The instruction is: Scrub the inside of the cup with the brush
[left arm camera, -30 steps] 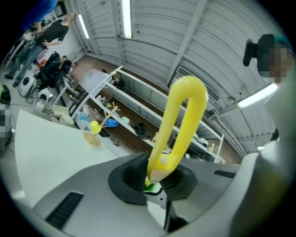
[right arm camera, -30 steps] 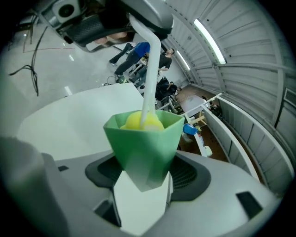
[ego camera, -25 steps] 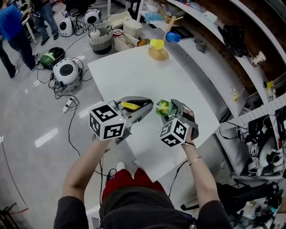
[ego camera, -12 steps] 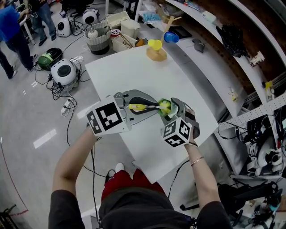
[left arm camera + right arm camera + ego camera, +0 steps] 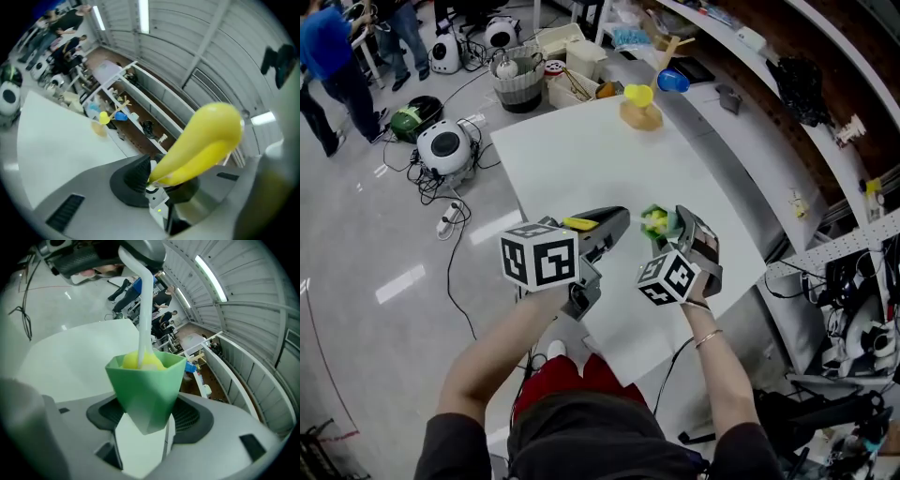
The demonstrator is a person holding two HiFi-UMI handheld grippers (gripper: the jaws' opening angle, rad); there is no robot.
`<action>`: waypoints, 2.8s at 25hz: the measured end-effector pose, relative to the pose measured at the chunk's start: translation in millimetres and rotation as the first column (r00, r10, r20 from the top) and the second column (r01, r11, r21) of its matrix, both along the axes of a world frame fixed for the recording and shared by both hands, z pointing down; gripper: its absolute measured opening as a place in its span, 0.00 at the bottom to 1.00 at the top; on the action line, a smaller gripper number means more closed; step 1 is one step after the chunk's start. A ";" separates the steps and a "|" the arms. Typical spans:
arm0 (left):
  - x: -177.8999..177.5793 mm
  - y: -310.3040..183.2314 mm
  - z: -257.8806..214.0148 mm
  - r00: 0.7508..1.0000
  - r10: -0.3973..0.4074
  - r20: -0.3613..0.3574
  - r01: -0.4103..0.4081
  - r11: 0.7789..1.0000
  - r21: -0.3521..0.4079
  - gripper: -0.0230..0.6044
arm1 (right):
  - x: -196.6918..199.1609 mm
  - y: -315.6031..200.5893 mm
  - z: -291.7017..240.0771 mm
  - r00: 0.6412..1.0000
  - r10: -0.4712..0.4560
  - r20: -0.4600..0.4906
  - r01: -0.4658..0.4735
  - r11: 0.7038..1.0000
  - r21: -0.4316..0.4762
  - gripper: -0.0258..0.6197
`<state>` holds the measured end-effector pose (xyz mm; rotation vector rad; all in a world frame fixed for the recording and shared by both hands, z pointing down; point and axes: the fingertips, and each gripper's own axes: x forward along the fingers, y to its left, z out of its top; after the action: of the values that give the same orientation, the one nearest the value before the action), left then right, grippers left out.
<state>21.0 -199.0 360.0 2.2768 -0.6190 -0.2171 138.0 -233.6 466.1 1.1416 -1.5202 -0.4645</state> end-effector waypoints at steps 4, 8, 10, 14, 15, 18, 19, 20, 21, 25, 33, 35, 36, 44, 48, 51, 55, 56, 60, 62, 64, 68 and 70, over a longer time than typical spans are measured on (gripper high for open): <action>-12.6 -17.2 5.6 0.978 -0.126 -0.169 0.081 0.964 -0.252 0.10 | 0.6 -11.7 -11.3 0.997 0.010 -0.075 -0.006 0.999 0.054 0.53; -5.0 -10.1 1.4 0.998 -0.028 -0.057 0.024 0.997 -0.071 0.10 | -4.6 -6.8 -0.3 0.999 -0.021 -0.036 0.019 0.998 -0.052 0.53; 3.2 -0.1 -3.7 0.994 0.070 0.079 -0.080 0.989 0.123 0.10 | -8.9 -1.1 6.9 0.999 -0.040 0.037 0.044 0.991 -0.128 0.53; 14.5 19.3 -12.8 0.919 0.217 0.329 -0.345 0.846 0.406 0.10 | -16.8 9.9 11.1 0.983 -0.085 0.166 0.123 0.964 -0.237 0.53; 16.4 25.7 -14.5 0.884 0.247 0.397 -0.423 0.782 0.458 0.10 | -19.0 13.6 11.5 0.976 -0.101 0.191 0.149 0.954 -0.259 0.53; 20.0 46.5 -20.5 0.740 0.290 0.607 -0.655 0.512 0.555 0.10 | -28.1 24.3 11.4 0.955 -0.167 0.243 0.236 0.926 -0.293 0.53; 20.4 52.4 -22.2 0.695 0.285 0.661 -0.710 0.421 0.564 0.10 | -31.1 26.6 11.2 0.951 -0.186 0.247 0.256 0.923 -0.289 0.53; 20.7 56.0 -23.6 0.662 0.276 0.697 -0.744 0.355 0.566 0.10 | -33.5 27.5 11.0 0.950 -0.199 0.242 0.264 0.924 -0.277 0.53; 21.1 56.4 -24.8 0.649 0.267 0.713 -0.756 0.331 0.565 0.10 | -34.6 26.7 10.6 0.951 -0.203 0.232 0.261 0.930 -0.258 0.53; 24.2 32.9 -29.5 0.784 0.284 0.552 -0.588 0.625 0.514 0.10 | -23.4 14.1 3.9 0.970 -0.118 0.215 0.154 0.975 -0.159 0.53; 4.4 -17.3 3.0 0.998 0.035 -0.061 -0.043 0.988 -0.151 0.10 | 6.1 -3.2 -5.1 1.000 -0.016 0.020 0.016 1.000 -0.003 0.53; -2.6 -22.2 11.2 0.985 -0.047 -0.168 -0.008 0.950 -0.312 0.10 | 7.4 -4.9 -9.0 0.999 -0.016 -0.033 0.017 0.999 0.030 0.53; -5.7 -23.8 13.1 0.978 -0.074 -0.195 0.000 0.936 -0.352 0.10 | 6.6 -5.6 -10.8 0.998 -0.020 -0.055 0.022 0.999 0.038 0.53; 14.8 10.3 -12.7 0.957 0.195 0.217 -0.248 0.935 0.254 0.10 | -8.2 10.2 6.3 0.988 -0.071 0.138 0.094 0.982 -0.164 0.53; 24.1 44.5 -16.2 0.814 0.268 0.515 -0.545 0.661 0.517 0.10 | -21.1 25.0 14.7 0.955 -0.131 0.265 0.205 0.940 -0.274 0.53; 24.6 71.7 -12.1 0.665 0.261 0.699 -0.739 0.364 0.567 0.10 | -31.6 40.8 20.7 0.931 -0.199 0.307 0.299 0.897 -0.326 0.53; 28.1 70.5 -17.0 0.604 0.217 0.767 -0.789 0.302 0.535 0.10 | -32.8 40.5 15.9 0.929 -0.203 0.309 0.293 0.914 -0.281 0.53; 29.7 61.6 -19.5 0.637 0.226 0.737 -0.753 0.390 0.531 0.10 | -29.5 35.5 13.6 0.937 -0.178 0.299 0.258 0.932 -0.256 0.53; 27.8 18.7 -14.2 0.860 0.271 0.432 -0.434 0.834 0.340 0.10 | -9.8 18.1 13.2 0.971 -0.054 0.234 0.098 0.978 -0.181 0.53; 23.2 2.4 -3.1 0.940 0.224 0.255 -0.270 0.949 0.162 0.10 | 0.5 12.8 13.6 0.981 -0.014 0.196 0.044 0.988 -0.150 0.53; 18.9 -6.7 7.0 0.979 0.162 0.123 -0.165 0.986 0.015 0.10 | 7.4 9.7 14.2 0.990 -0.006 0.143 0.023 0.993 -0.118 0.53; 7.9 -13.4 22.9 0.997 0.045 -0.055 -0.056 0.975 -0.217 0.10 | 15.4 6.2 16.7 0.996 0.010 0.086 -0.003 0.997 -0.080 0.53; 1.3 -15.5 28.7 0.995 0.000 -0.100 -0.029 0.959 -0.282 0.10 | 16.8 3.9 16.1 0.996 0.023 0.087 -0.017 0.997 -0.073 0.53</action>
<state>22.3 -214.4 388.7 1.9811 -0.5443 -0.2177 154.8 -229.7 482.2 1.1325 -1.5871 -0.3476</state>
